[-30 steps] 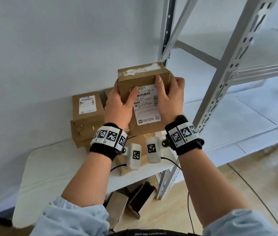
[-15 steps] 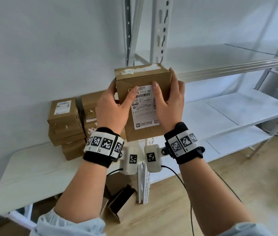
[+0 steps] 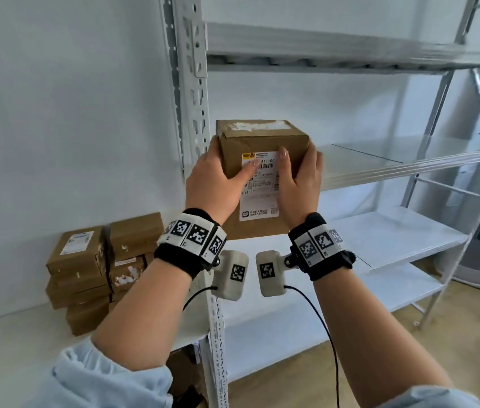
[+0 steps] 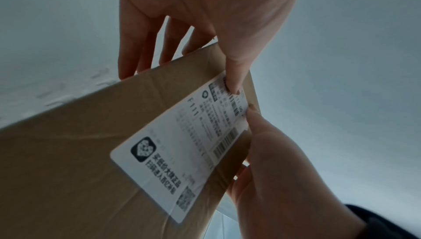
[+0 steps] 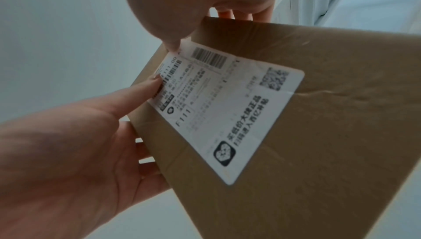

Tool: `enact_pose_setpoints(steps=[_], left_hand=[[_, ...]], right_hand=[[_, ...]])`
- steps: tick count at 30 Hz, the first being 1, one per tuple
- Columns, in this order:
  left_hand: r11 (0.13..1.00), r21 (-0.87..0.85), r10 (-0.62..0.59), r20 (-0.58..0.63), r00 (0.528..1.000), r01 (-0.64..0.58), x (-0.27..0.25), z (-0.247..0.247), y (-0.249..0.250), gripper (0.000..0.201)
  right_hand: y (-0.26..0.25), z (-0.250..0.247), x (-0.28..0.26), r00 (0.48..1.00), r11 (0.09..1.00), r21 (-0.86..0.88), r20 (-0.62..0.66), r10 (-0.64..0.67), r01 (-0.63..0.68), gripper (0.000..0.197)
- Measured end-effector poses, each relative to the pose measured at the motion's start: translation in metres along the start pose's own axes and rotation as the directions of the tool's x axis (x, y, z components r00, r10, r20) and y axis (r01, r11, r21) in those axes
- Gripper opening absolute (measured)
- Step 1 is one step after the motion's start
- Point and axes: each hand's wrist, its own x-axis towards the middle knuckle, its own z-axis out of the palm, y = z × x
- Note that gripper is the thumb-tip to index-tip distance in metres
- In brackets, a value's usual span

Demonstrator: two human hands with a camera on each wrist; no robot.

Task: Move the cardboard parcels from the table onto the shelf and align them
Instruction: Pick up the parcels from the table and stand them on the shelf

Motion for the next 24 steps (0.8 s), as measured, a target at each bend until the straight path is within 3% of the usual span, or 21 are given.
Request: enact_pose_setpoints(steps=[6,12,20,24], left_hand=[[0.999,-0.036,0.019,0.015,1.0,-0.018,0.066,0.039,0.009,0.085],[0.999,-0.048,-0.01,-0.031,0.999,0.009,0.118,0.062,-0.009,0.085],[0.995,-0.036,-0.098,0.022,0.995,0.098,0.131,0.091,-0.03,0.093],[0.983,-0.066,-0.174,-0.013,0.985,0.173,0.131,0.105,-0.035,0.095]], right_hand=[[0.018,0.01,0.067,0.998,0.999,0.0,-0.035,-0.053,0.053,0.055],[0.047,0.053,0.121,0.996,0.999,-0.01,0.078,-0.052,0.053,0.07],[0.095,0.093,0.144,0.981,1.0,0.004,0.192,-0.011,0.01,0.078],[0.109,0.1,0.15,0.961,1.0,0.011,0.277,-0.017,0.015,0.079]])
